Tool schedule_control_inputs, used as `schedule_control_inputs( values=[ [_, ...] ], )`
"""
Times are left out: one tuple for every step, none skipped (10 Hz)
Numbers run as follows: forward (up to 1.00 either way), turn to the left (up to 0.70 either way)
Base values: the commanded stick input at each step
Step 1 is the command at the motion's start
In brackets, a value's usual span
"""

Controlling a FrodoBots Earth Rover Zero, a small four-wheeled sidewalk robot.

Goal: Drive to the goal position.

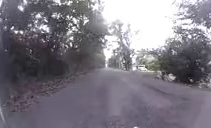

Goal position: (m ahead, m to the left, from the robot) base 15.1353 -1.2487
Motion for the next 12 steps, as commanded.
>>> schedule_control_inputs(
  values=[
    [0.70, 0.00],
    [0.70, 0.00],
    [0.70, 0.00],
    [0.70, 0.00],
    [0.70, -0.01],
    [0.70, -0.02],
    [0.70, -0.03],
    [0.70, -0.08],
    [0.70, 0.00],
    [0.70, 0.00],
    [0.70, 0.00],
    [0.70, 0.00]
  ],
)
